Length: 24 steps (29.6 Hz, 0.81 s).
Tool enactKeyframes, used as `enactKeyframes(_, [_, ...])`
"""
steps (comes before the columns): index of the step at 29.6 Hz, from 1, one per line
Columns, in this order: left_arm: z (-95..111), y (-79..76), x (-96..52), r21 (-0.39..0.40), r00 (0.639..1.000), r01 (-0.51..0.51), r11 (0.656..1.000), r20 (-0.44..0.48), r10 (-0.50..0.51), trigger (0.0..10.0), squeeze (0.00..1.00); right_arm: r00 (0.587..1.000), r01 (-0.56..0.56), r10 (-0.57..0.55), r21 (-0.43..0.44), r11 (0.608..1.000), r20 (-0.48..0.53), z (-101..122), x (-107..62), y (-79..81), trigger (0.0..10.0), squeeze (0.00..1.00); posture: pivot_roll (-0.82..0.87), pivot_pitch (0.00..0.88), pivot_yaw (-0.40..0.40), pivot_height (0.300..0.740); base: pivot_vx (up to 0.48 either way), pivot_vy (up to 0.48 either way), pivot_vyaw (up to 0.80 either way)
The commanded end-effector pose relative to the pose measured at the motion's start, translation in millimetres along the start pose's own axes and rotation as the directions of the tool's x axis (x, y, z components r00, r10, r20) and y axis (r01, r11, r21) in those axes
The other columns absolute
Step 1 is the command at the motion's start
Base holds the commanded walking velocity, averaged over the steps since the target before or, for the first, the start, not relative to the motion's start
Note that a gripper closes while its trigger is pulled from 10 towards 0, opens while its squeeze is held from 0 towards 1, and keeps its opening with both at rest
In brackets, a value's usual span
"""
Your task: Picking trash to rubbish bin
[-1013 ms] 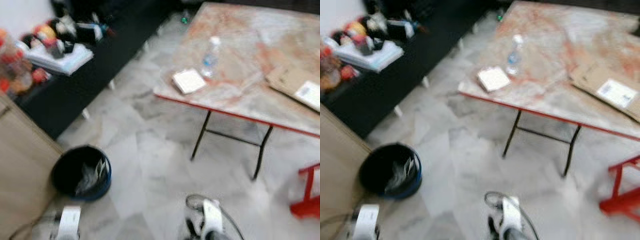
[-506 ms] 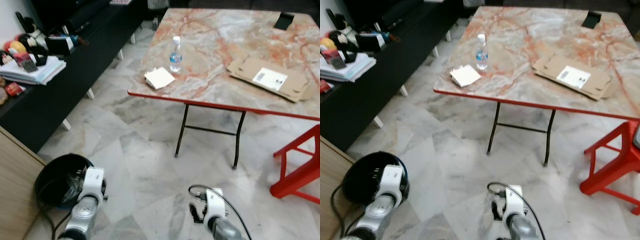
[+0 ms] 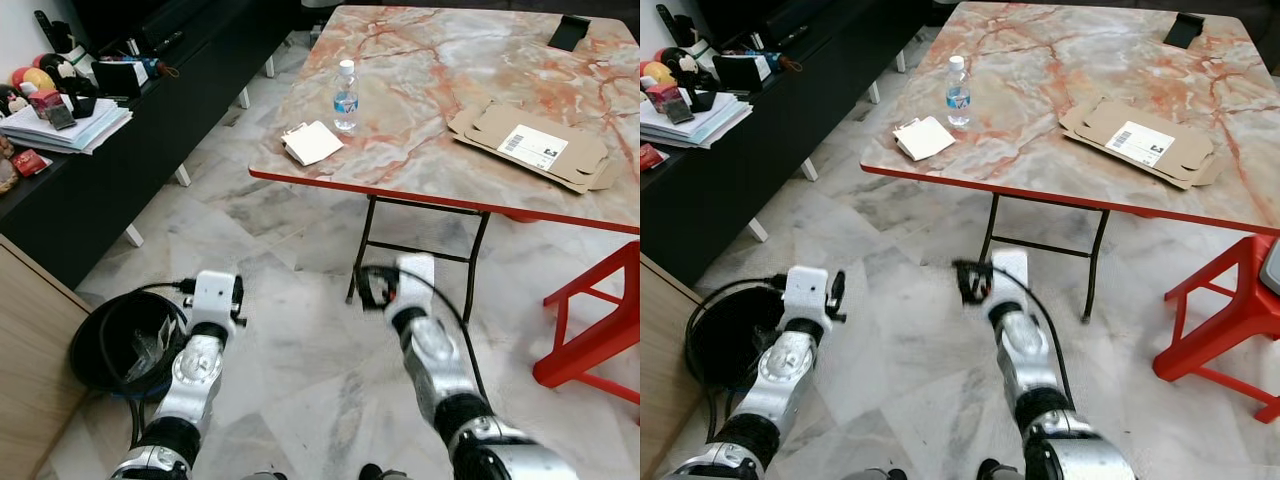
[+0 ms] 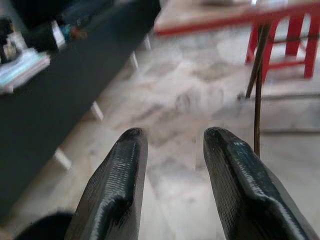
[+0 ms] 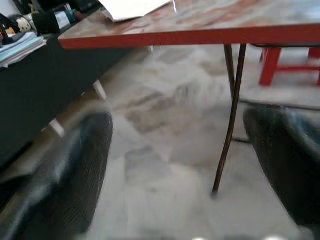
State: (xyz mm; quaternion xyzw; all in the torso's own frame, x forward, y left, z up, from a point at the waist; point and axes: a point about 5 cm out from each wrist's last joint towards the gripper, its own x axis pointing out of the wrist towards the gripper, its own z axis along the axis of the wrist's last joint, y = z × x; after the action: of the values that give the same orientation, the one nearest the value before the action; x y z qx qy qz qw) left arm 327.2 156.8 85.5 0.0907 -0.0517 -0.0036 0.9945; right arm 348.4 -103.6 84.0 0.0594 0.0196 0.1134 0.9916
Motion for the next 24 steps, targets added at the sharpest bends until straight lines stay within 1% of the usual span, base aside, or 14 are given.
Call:
enactKeyframes(1, [22, -1.5, 8.1, 0.025, 0.995, 0.001, 1.0, 0.101, -0.003, 10.0, 0.0, 0.994, -0.027, 0.025, 0.019, 0.999, 0.105, 23, 9.6, 9.6, 10.0, 0.0, 0.11, 0.167, 0.03, 0.74, 0.0, 0.0, 0.0])
enactKeyframes(2, [33, -1.4, 13.8, 0.015, 0.99, -0.009, 1.0, 0.139, 0.007, 10.0, 0.0, 0.989, -0.03, 0.028, 0.016, 0.999, 0.143, 33, 13.5, 12.7, 10.0, 0.0, 0.1, 0.166, 0.031, 0.74, 0.0, 0.0, 0.0])
enactKeyframes(4, [44, -1.9, 19.2, 0.013, 0.986, -0.011, 1.0, 0.169, 0.009, 10.0, 0.0, 0.985, -0.033, 0.029, 0.018, 0.999, 0.173, 41, 16.8, 15.6, 10.0, 0.0, 0.1, 0.16, 0.033, 0.74, 0.0, 0.0, 0.0])
enactKeyframes(6, [51, -2.4, 22.3, 0.02, 0.982, -0.013, 1.0, 0.19, 0.009, 10.0, 0.0, 0.979, -0.045, 0.04, 0.022, 0.999, 0.198, 47, 18.2, 18.8, 10.0, 0.0, 0.1, 0.156, 0.035, 0.74, 0.0, 0.0, 0.0])
enactKeyframes(7, [56, -2.8, 25.0, 0.009, 0.979, -0.018, 1.0, 0.205, 0.016, 10.0, 0.0, 0.976, -0.05, 0.045, 0.019, 0.999, 0.213, 51, 19.2, 21.1, 10.0, 0.0, 0.1, 0.148, 0.038, 0.74, 0.266, 0.0, 0.0])
enactKeyframes(9, [61, -3.2, 26.7, 0.0, 0.977, -0.02, 1.0, 0.214, 0.02, 10.0, 0.0, 0.973, -0.054, 0.048, 0.02, 0.998, 0.226, 53, 19.7, 22.9, 10.0, 0.0, 0.1, 0.141, 0.041, 0.74, 0.277, 0.0, 0.0])
enactKeyframes(12, [63, -4.3, 26.2, 0.008, 0.976, -0.01, 1.0, 0.219, 0.008, 10.0, 0.0, 0.972, -0.057, 0.052, 0.016, 0.998, 0.23, 54, 19.6, 24.0, 10.0, 0.0, 0.09, 0.133, 0.042, 0.74, 0.294, 0.0, 0.0])
enactKeyframes(15, [65, -4.3, 26.7, 0.018, 0.975, -0.009, 1.0, 0.224, 0.005, 10.0, 0.0, 0.968, -0.045, 0.052, -0.031, 0.998, 0.244, 54, 17.2, 24.7, 10.0, 0.0, 0.09, 0.123, 0.042, 0.74, 0.385, 0.0, 0.0])
enactKeyframes(16, [65, -4.3, 26.7, 0.018, 0.975, -0.009, 1.0, 0.224, 0.005, 10.0, 0.0, 0.968, -0.045, 0.052, -0.031, 0.998, 0.244, 54, 17.2, 24.7, 10.0, 0.0, 0.09, 0.123, 0.042, 0.74, 0.39, 0.0, 0.0])
enactKeyframes(19, [63, -3.8, 26.4, 0.016, 0.977, -0.011, 1.0, 0.213, 0.008, 10.0, 0.0, 0.972, -0.037, 0.043, -0.034, 0.999, 0.232, 51, 15.8, 23.5, 10.0, 0.0, 0.09, 0.119, 0.044, 0.74, 0.394, 0.0, 0.57])
enactKeyframes(21, [61, -4.1, 25.2, 0.007, 0.979, -0.011, 1.0, 0.204, 0.01, 10.0, 0.0, 0.97, -0.033, 0.033, -0.003, 0.999, 0.242, 51, 14.7, 22.1, 10.0, 0.0, 0.08, 0.116, 0.043, 0.74, 0.39, 0.0, 0.0])
enactKeyframes(24, [60, -4.1, 24.6, -0.003, 0.98, -0.013, 1.0, 0.196, 0.014, 10.0, 0.0, 0.972, -0.042, 0.046, -0.019, 0.999, 0.229, 50, 14.8, 24.0, 10.0, 0.0, 0.08, 0.111, 0.043, 0.74, 0.395, 0.0, 0.0])
